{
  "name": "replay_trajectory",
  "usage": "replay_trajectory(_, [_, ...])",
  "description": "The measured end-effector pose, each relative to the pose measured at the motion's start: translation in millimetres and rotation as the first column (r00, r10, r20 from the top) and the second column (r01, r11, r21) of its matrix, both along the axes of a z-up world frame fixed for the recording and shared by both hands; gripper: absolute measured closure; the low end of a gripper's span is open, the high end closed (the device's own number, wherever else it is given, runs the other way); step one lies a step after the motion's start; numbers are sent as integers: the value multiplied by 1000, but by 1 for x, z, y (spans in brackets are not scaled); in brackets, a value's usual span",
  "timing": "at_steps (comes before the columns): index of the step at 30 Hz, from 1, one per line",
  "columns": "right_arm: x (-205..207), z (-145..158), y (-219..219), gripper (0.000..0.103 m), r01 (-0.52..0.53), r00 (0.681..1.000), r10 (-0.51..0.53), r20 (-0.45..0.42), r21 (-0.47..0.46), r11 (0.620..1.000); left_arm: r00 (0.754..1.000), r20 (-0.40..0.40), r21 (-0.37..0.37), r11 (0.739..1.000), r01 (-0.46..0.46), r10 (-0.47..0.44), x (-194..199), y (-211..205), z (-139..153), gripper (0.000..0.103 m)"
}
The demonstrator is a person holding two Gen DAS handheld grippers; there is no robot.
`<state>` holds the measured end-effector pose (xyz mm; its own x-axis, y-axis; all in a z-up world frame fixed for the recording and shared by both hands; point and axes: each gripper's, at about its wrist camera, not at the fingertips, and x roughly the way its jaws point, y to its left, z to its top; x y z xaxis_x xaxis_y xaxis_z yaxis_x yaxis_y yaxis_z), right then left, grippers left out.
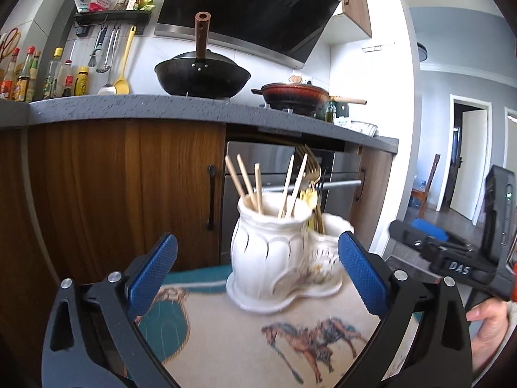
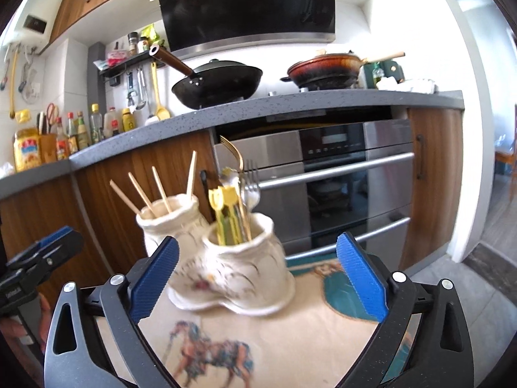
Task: Organize utensils
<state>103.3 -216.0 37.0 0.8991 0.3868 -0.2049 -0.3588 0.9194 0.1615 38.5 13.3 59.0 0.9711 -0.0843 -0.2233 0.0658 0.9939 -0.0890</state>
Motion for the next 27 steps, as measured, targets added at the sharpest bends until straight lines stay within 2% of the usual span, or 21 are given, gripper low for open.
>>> replay_trajectory(4, [-18, -8, 1, 5, 76, 994, -70, 79, -81, 994, 999, 18, 51, 998, -45, 44, -11, -5, -15, 5])
replay_trajectory(10, [-37, -14, 2, 5, 102, 981, -82, 176, -108, 989, 995, 52, 36, 995, -91, 89, -21, 0, -25, 5])
replay_trajectory(19, [-37, -19, 16, 5, 77, 980, -48, 192, -143, 987, 993, 18, -2, 993, -117, 117, -21, 12, -30, 5])
replay_trajectory(24, [-37, -19, 14, 5, 75, 981, -49, 186, -135, 988, 993, -28, 43, 992, -115, 116, -15, 4, -33, 5])
replay_trajectory(27, [-35, -20, 13, 5, 82, 983, -59, 172, -127, 989, 993, -18, 80, 990, -118, 120, -17, -3, -34, 5])
